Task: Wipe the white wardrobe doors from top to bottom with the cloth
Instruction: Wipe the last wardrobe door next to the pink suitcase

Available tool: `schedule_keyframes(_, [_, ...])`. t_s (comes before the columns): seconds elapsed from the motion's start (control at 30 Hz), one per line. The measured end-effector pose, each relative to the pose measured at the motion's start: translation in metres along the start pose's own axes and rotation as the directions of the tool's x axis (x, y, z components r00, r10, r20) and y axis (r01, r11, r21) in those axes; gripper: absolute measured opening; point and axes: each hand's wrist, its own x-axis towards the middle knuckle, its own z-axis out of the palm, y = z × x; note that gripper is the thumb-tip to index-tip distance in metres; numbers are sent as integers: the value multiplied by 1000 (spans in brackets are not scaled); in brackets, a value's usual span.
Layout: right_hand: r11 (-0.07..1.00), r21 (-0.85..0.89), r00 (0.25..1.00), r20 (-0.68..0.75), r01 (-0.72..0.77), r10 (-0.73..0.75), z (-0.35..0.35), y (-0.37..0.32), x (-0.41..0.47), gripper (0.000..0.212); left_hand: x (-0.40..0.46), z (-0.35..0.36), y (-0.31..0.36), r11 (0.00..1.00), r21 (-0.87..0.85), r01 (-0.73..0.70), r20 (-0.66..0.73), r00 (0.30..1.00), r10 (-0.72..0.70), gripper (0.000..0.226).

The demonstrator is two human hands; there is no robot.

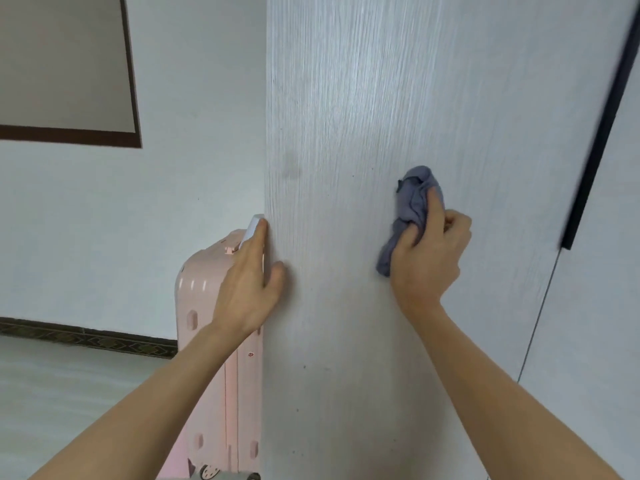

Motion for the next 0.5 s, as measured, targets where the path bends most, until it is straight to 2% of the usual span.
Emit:
schedule_keyframes(0.03, [996, -34, 996, 40, 82, -81, 2, -4, -11, 45, 3, -1, 4, 996, -71, 50, -3, 999, -50, 61])
schedule_keyframes(0.07, [962, -72, 959, 125, 264, -254, 5, -5, -26, 43, 7, -2, 7, 991, -101, 84, -10, 996, -86, 61])
schedule_keyframes(0.1, [874, -87, 863, 232, 477, -448, 7, -3, -44, 42, 9, -4, 8, 990, -101, 101, -21, 994, -104, 61])
schedule_keyframes(0.13, [770, -72, 745, 325, 634, -583, 7, 1, -56, 42, 14, -5, 8, 990, -93, 105, -34, 994, -108, 61])
schedule_keyframes(0.17, [710, -35, 664, 390, 703, -638, 5, 7, -61, 42, 16, -7, 10, 991, -80, 111, -36, 993, -114, 60])
schedule_keyframes(0.2, [707, -12, 649, 407, 707, -643, 2, 12, -59, 39, 20, -10, 11, 991, -69, 116, -30, 992, -119, 58])
schedule_keyframes(0.23, [737, -16, 684, 386, 676, -619, -3, 18, -53, 37, 23, -12, 14, 991, -63, 115, -29, 993, -117, 57])
schedule_keyframes(0.3, [850, -51, 821, 294, 524, -489, -15, 28, -39, 39, 29, -14, 20, 991, -65, 113, -34, 993, -116, 53])
schedule_keyframes(0.37, [976, -90, 966, 183, 199, -181, -34, 40, -22, 43, 33, -15, 28, 989, -83, 120, -32, 992, -123, 48])
schedule_keyframes(0.4, [996, -83, 990, 139, -13, 25, -42, 44, -14, 47, 35, -15, 32, 986, -91, 138, -26, 990, -141, 48])
schedule_keyframes(0.43, [976, -71, 972, 103, -207, 213, -47, 46, -9, 50, 36, -15, 35, 981, -101, 165, -16, 986, -168, 50])
schedule_keyframes(0.47, [936, -61, 934, 64, -347, 351, -49, 45, -5, 52, 37, -15, 37, 975, -111, 192, -10, 981, -194, 51])
schedule_keyframes(0.5, [904, -55, 904, 32, -425, 427, -48, 41, -1, 53, 38, -16, 39, 970, -126, 207, -9, 978, -209, 51])
